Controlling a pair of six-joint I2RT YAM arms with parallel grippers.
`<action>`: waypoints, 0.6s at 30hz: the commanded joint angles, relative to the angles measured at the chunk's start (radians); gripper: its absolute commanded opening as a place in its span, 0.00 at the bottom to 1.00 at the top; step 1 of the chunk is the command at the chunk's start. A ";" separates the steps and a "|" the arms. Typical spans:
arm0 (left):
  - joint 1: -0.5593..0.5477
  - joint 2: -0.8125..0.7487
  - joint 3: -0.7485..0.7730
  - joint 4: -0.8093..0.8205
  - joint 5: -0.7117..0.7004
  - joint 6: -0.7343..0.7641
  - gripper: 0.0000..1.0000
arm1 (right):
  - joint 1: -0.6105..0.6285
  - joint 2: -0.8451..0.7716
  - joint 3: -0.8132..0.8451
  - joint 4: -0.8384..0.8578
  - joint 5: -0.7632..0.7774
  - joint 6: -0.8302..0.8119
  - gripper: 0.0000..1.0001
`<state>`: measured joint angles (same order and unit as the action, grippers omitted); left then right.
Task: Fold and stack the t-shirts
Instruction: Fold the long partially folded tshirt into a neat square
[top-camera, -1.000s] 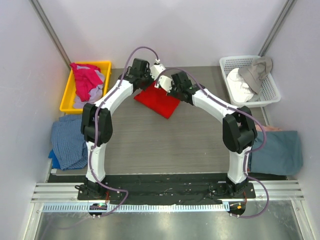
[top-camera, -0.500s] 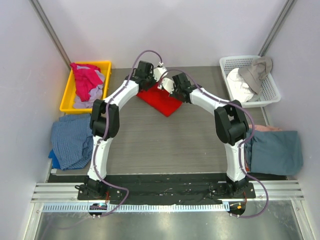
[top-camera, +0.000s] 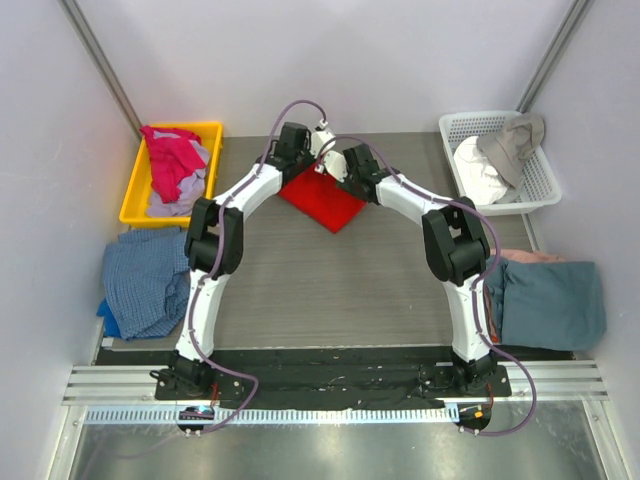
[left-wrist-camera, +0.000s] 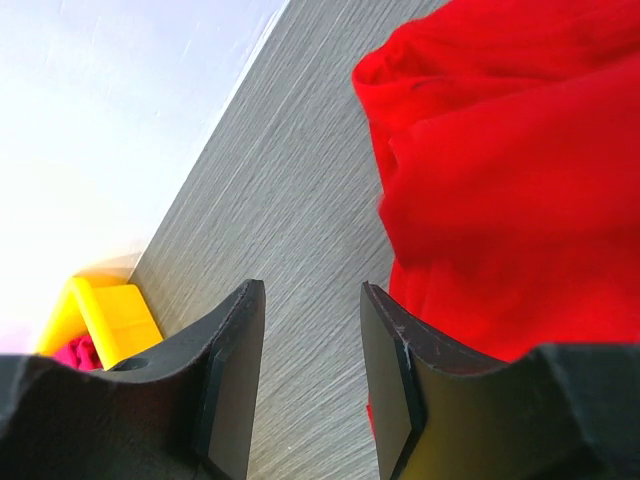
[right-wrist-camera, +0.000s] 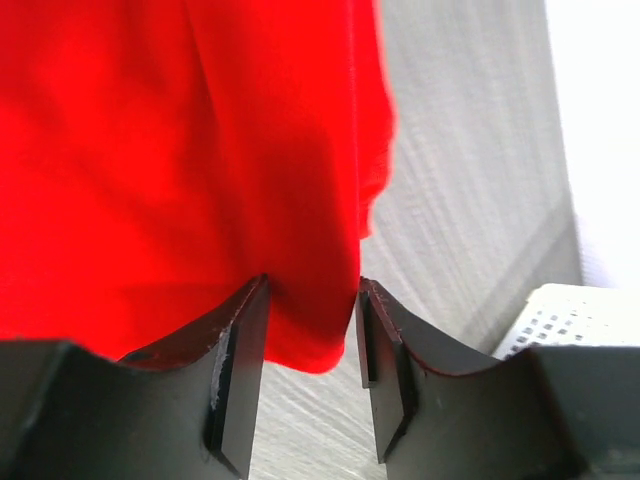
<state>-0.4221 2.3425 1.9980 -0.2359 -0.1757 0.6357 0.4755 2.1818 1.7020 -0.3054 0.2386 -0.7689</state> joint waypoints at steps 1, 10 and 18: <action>-0.017 -0.058 -0.014 0.063 -0.018 -0.031 0.47 | -0.008 0.010 0.077 0.066 0.045 0.003 0.48; -0.033 -0.121 -0.076 0.041 -0.005 -0.082 0.46 | -0.024 0.064 0.142 0.078 0.079 0.002 0.49; -0.049 -0.192 -0.097 -0.075 0.099 -0.172 0.47 | -0.035 0.065 0.136 0.086 0.139 0.016 0.50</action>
<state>-0.4389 2.2688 1.9102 -0.2485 -0.1833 0.5095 0.4538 2.2509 1.7973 -0.2764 0.3004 -0.7734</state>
